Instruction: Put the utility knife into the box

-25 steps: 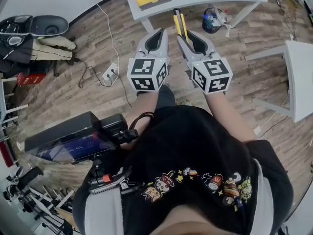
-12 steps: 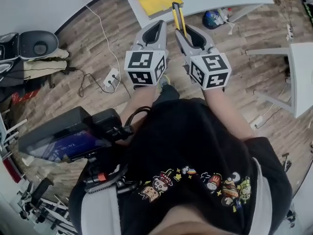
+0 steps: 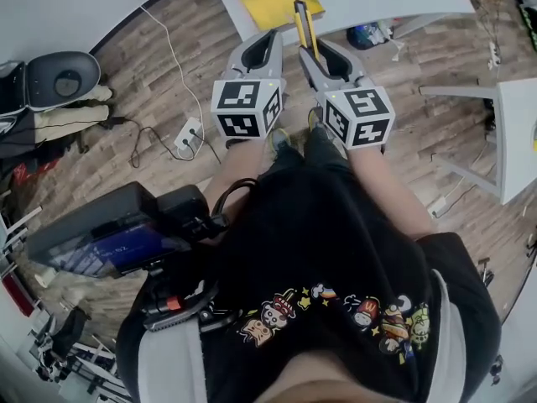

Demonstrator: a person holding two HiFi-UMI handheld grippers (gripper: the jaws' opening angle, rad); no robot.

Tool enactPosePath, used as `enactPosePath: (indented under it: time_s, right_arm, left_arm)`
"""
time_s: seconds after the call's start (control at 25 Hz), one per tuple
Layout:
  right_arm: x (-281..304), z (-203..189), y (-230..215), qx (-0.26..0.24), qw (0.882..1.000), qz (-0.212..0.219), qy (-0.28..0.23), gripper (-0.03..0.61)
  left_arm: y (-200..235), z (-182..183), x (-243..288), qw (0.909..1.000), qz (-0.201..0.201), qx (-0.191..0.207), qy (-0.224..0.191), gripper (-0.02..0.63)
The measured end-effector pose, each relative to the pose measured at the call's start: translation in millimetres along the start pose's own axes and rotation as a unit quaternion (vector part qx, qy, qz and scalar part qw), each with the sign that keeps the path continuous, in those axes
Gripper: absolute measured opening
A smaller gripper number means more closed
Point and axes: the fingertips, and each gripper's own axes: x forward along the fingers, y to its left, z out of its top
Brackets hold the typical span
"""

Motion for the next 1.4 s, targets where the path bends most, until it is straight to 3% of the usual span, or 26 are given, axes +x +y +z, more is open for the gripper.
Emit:
enactPosePath:
  time_s: [0.68,1.4]
  right_arm:
    - [106,30,-67,-0.022,0.997,0.068,0.041,0.140]
    - [213,-21,-118,-0.076,0.980,0.110,0.146,0.140]
  left_arm:
    - [56,22,89,0.9970,0.072,-0.024,0.012,0.000]
    - [116,-32,159,0.9837,0.155,-0.062,0.067,0.001]
